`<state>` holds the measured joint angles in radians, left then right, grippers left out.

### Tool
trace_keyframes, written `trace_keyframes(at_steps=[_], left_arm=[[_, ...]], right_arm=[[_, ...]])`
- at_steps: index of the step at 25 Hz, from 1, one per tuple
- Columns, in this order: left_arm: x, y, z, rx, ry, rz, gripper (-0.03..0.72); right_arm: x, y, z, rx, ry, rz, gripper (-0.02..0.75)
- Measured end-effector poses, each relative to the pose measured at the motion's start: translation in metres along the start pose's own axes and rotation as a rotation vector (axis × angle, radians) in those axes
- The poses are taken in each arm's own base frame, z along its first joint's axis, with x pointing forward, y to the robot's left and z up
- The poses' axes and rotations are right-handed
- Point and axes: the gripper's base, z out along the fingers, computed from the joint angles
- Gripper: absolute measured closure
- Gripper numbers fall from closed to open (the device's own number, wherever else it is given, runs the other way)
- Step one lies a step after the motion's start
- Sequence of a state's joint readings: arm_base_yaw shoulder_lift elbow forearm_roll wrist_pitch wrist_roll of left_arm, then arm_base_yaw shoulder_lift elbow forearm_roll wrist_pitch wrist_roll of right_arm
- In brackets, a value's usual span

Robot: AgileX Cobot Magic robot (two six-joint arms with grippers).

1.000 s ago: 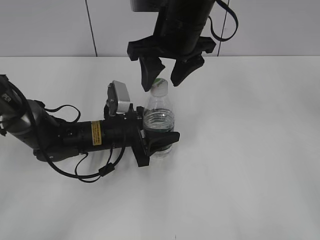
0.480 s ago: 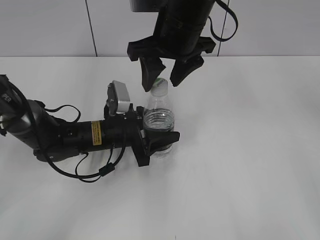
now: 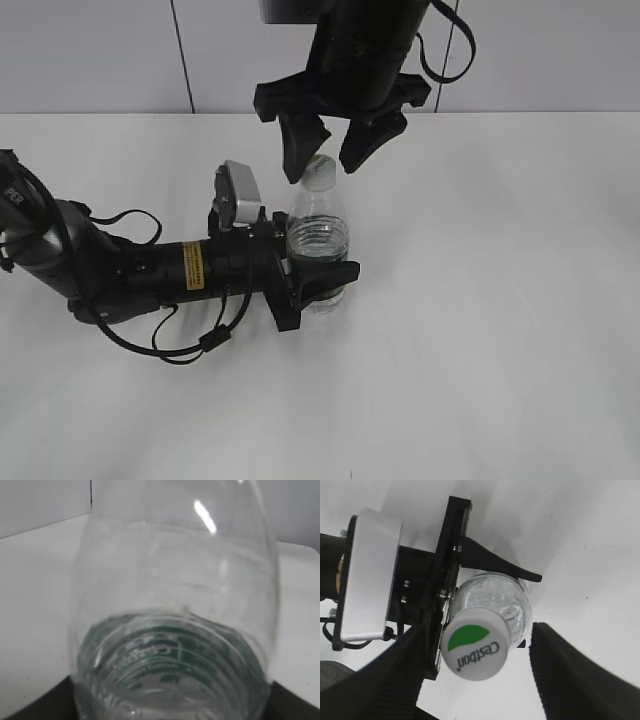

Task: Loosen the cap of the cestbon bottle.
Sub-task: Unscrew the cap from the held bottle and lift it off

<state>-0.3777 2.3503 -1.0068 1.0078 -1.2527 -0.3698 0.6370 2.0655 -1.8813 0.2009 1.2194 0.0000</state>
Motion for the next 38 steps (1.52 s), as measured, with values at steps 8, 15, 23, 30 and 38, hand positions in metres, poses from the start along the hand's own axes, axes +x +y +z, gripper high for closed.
trace_keyframes(at_steps=[8,15,23,30,38], left_arm=[[0.0,0.0,0.0,0.0,0.0,0.002,0.28],[0.0,-0.0001,0.0,0.001,0.0,0.002,0.28],[0.0,-0.0001,0.0,0.001,0.0,0.003,0.28],[0.0001,-0.0001,0.0,0.001,0.001,0.004,0.28],[0.0002,-0.0001,0.0,0.001,0.002,0.004,0.28]], right_arm=[[0.0,0.0017,0.0,-0.019,0.0,-0.003,0.246],[0.0,0.0017,0.0,-0.019,0.0,-0.011,0.272],[0.0004,0.0013,0.0007,-0.016,0.003,-0.02,0.321],[0.0004,0.0003,0.0007,-0.004,0.003,-0.029,0.437],[0.0005,0.0002,0.0007,-0.003,0.004,-0.072,0.437]])
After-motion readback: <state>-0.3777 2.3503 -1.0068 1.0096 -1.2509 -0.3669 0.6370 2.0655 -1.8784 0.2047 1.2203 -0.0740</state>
